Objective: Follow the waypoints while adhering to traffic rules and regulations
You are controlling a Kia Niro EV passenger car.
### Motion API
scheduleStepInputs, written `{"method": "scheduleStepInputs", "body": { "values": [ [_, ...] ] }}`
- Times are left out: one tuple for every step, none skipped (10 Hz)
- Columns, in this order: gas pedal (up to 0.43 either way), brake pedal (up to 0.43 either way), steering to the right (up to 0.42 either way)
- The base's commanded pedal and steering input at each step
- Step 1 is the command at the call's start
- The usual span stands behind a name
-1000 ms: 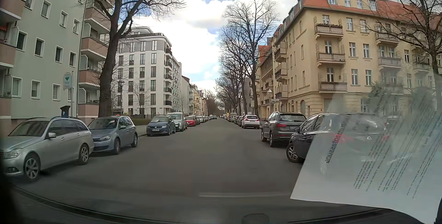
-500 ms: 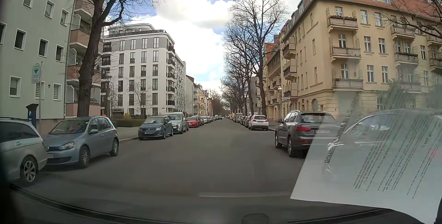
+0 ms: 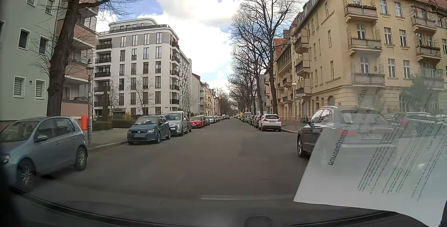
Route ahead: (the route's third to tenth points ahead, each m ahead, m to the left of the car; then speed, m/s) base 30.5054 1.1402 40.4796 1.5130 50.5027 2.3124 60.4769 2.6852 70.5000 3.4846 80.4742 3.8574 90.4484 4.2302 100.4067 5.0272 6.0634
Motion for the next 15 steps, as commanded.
{"method": "scheduleStepInputs", "body": {
  "values": [
    [0.047,0.030,-0.015],
    [0.047,0.030,-0.010],
    [0.039,0.030,-0.006],
    [0.000,0.030,-0.005],
    [0.000,0.030,-0.004],
    [0.000,0.030,-0.001],
    [0.000,0.030,0.001],
    [0.000,0.030,0.002],
    [0.000,0.030,0.003],
    [0.000,0.030,0.003],
    [0.000,0.030,0.003],
    [0.000,0.030,0.004],
    [0.000,0.030,0.004],
    [0.000,0.030,0.004],
    [0.000,0.030,0.004]
  ]
}}
